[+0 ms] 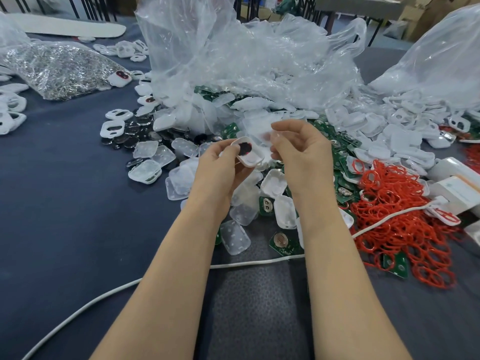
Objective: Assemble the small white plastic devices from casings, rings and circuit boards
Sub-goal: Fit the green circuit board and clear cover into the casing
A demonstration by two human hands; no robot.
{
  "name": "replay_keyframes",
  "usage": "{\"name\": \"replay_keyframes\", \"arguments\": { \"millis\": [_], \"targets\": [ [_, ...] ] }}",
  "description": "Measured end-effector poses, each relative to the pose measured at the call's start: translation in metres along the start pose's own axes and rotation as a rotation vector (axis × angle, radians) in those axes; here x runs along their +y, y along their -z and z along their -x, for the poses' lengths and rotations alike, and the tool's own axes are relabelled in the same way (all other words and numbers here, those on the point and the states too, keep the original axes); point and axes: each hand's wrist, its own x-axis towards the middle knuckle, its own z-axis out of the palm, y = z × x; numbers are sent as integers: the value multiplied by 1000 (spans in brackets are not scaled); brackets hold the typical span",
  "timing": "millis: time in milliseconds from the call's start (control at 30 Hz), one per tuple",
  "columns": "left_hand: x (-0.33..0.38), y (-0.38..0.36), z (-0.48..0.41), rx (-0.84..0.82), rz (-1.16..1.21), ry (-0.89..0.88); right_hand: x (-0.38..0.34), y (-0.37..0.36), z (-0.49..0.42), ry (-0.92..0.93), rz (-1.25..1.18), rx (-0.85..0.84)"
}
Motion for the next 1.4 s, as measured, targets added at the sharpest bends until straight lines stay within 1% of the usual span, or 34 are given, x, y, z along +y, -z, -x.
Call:
{"name": "replay_keyframes", "arguments": {
  "millis": [133, 200, 467, 600, 700, 800, 967, 1233, 1400],
  "targets": [
    [0, -2, 0, 9, 24, 29, 3, 0, 0, -18, 58, -29],
    [1, -2, 0, 13, 26, 23, 4, 1, -1, -38, 48, -40],
    [-1, -2, 1, 6, 13, 14, 4, 2, -2, -89, 31, 39],
    [0, -2, 1, 0, 20, 10, 3, 1, -2, -113, -48, 11],
    [0, -2, 2, -10, 22, 2, 3, -1, -1, -114, -46, -37],
    [-1, -2, 2, -17, 19, -7, 6, -3, 0, -113, 21, -47],
    [-2, -4, 2, -29, 50, -23, 11, -7, 0, -69, 223, -23],
    [-4, -5, 2, -16, 7, -48, 12, -11, 5, 97, 465, 17],
    [-4, -4, 3, -8, -21, -60, 13, -13, 8, 182, 537, 48]
  ]
}}
